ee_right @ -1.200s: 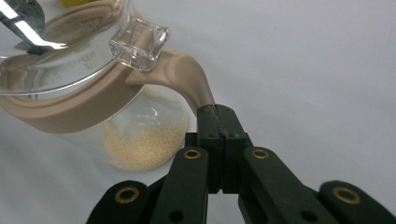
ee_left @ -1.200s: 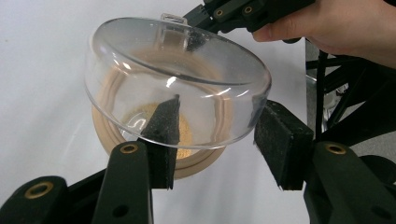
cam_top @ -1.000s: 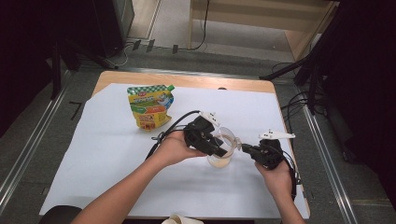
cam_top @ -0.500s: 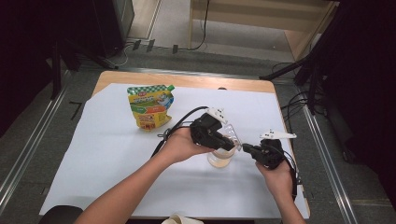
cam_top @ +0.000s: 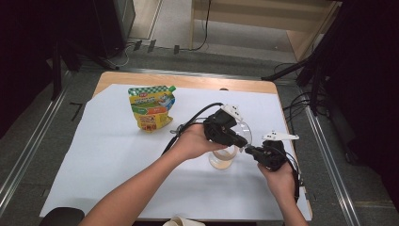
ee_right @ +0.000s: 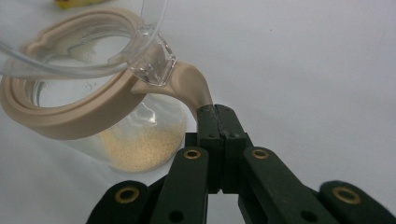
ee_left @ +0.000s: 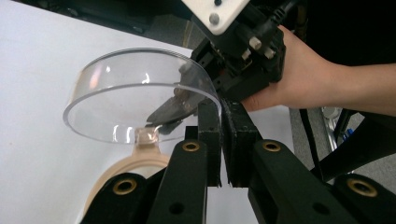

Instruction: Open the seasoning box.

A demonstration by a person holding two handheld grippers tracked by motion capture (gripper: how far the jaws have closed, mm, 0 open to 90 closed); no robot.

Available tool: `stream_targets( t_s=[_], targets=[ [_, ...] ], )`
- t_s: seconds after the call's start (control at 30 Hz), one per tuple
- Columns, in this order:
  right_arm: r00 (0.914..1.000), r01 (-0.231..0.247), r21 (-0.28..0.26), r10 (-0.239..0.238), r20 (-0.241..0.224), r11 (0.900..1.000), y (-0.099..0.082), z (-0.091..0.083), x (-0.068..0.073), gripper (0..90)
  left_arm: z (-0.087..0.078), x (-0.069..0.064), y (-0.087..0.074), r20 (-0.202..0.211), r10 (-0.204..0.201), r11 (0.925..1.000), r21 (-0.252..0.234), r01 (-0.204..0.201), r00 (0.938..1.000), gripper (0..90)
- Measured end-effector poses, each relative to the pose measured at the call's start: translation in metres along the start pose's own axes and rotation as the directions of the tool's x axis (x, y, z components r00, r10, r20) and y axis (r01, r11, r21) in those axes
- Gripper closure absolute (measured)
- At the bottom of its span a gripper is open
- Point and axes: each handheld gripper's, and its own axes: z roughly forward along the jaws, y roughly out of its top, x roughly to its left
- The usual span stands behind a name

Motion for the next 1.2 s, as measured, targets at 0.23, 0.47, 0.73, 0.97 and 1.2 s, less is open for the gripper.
stream_targets(
  t_s=[0.23, 0.47, 0.73, 0.97, 1.2],
  targets=[
    [1.0, 0.002, 0.0, -0.002, -0.002, 1.0, 0.0, 0.0, 0.0, 90.0, 0.012, 0.007, 0.003, 0.005, -0.007, 0.9999, 0.011, 0.007, 1.0, 89.6],
    [0.9999, -0.006, -0.008, 0.005, -0.009, 1.0, -0.001, -0.003, -0.001, 90.0, 0.01, 0.006, 0.001, 0.024, -0.009, 0.9999, 0.007, 0.008, 0.9997, 85.8],
    [0.9986, -0.045, -0.041, 0.043, -0.032, 0.9982, -0.006, -0.025, 0.004, 90.0, -0.009, 0.009, -0.01, 0.037, -0.039, 0.9991, -0.011, 0.04, 0.9986, 72.5],
    [0.9979, -0.02, -0.045, 0.017, -0.063, 0.9988, -0.011, -0.039, 0.028, 88.9, -0.03, 0.014, -0.029, 0.04, -0.053, 0.9981, -0.028, 0.054, 0.9978, 64.7],
    [0.9929, 0.026, -0.05, -0.031, -0.115, 0.9984, -0.011, -0.038, 0.057, 82.7, -0.048, 0.019, -0.048, 0.024, -0.068, 0.9975, -0.016, 0.069, 0.9974, 65.4]
  ],
)
